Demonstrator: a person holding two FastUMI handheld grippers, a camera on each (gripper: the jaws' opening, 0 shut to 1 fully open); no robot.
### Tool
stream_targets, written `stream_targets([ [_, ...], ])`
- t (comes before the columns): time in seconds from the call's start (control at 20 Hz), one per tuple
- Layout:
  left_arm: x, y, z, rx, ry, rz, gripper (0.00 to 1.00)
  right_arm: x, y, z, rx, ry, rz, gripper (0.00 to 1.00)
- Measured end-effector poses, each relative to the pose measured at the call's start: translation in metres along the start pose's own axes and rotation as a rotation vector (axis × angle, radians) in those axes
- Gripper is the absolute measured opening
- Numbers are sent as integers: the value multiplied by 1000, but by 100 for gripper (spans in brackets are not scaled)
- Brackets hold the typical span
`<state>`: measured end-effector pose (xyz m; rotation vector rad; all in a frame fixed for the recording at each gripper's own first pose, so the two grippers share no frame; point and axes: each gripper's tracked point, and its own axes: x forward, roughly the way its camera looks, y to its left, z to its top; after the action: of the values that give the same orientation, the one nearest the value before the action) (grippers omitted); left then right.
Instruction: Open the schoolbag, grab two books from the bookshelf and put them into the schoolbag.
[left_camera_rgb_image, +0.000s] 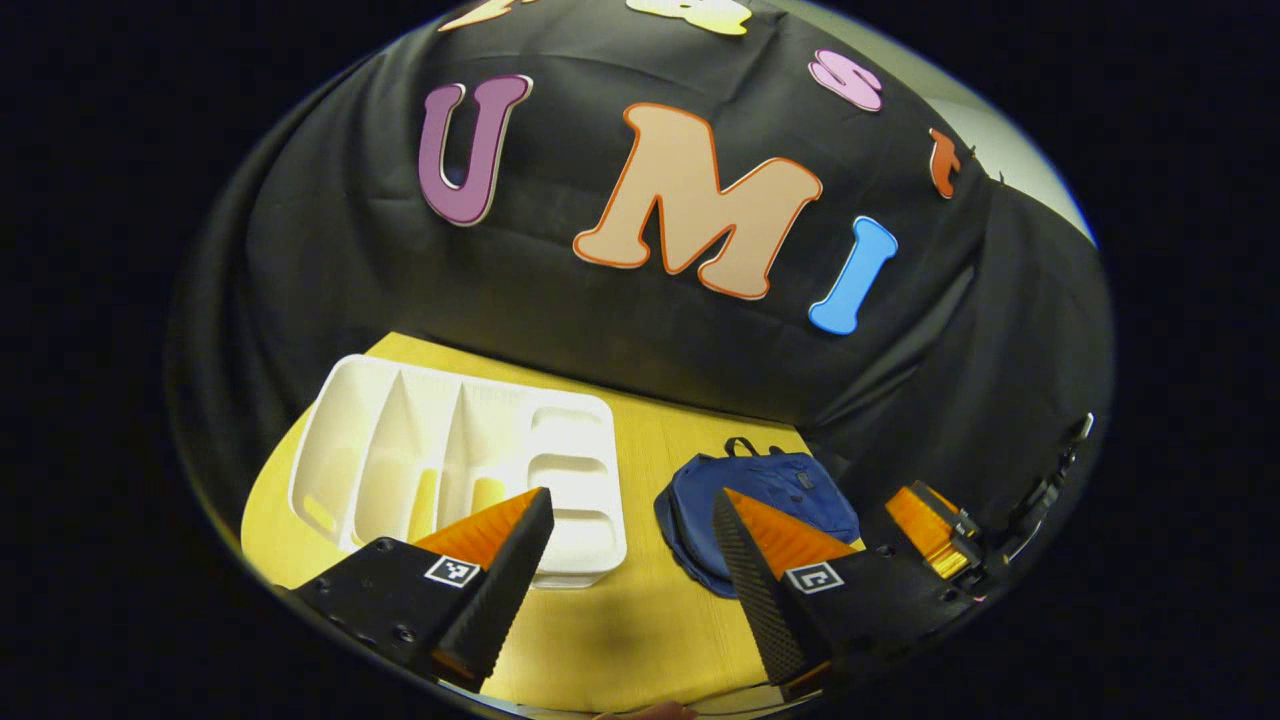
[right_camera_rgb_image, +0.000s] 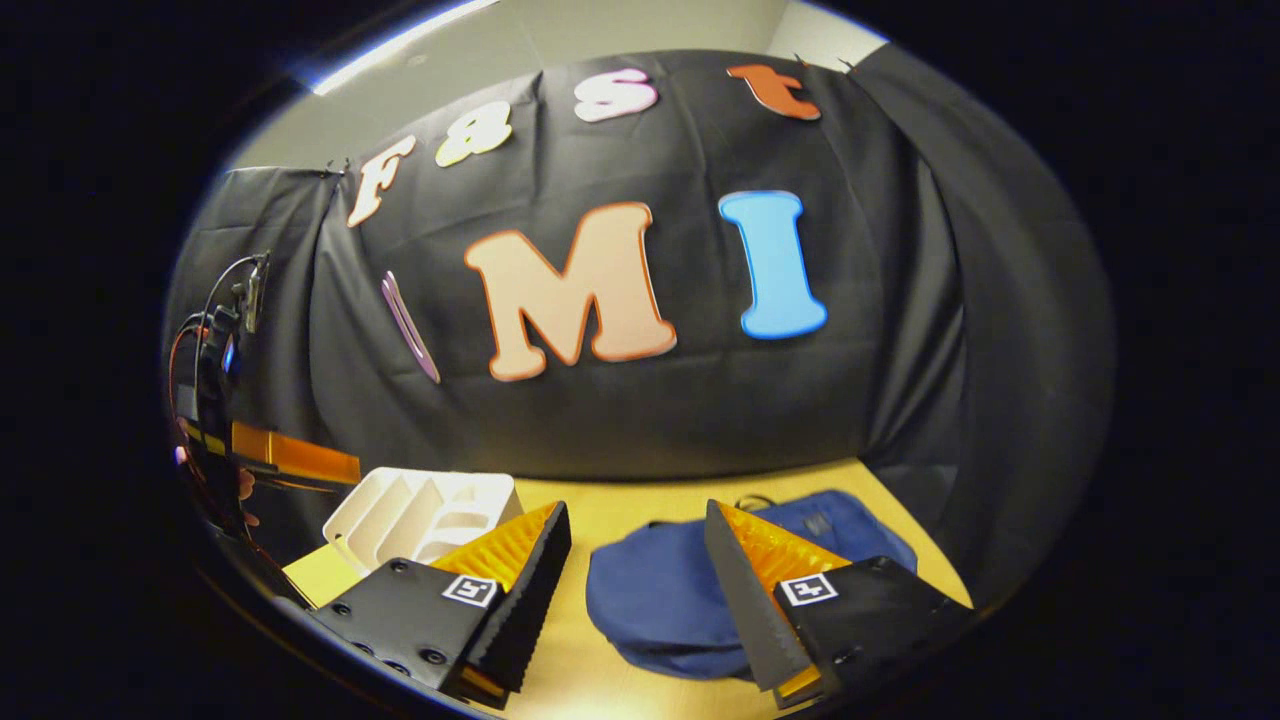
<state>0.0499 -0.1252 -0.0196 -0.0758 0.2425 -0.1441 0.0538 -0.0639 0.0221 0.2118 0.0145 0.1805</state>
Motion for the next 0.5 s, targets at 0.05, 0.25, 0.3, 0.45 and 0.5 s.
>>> stream_targets([
  [0.05, -7, 3, 12, 19, -28, 10, 95, 1, 1, 13, -19, -26, -1, 86],
  [0.25, -22, 8, 44, 69, -114, 36, 94, 0, 10, 33, -62, -86, 12, 86],
  [0.3, -22, 8, 46, 67, -120, 36, 94, 0, 10, 34, -71, -87, 12, 87],
  [0.45, -22, 10, 46, 68, -121, 53, 99, 1, 15, 32, -86, -93, 9, 87],
  [0.5, -22, 11, 46, 63, -124, 57, 94, 2, 18, 33, -86, -97, 14, 86],
])
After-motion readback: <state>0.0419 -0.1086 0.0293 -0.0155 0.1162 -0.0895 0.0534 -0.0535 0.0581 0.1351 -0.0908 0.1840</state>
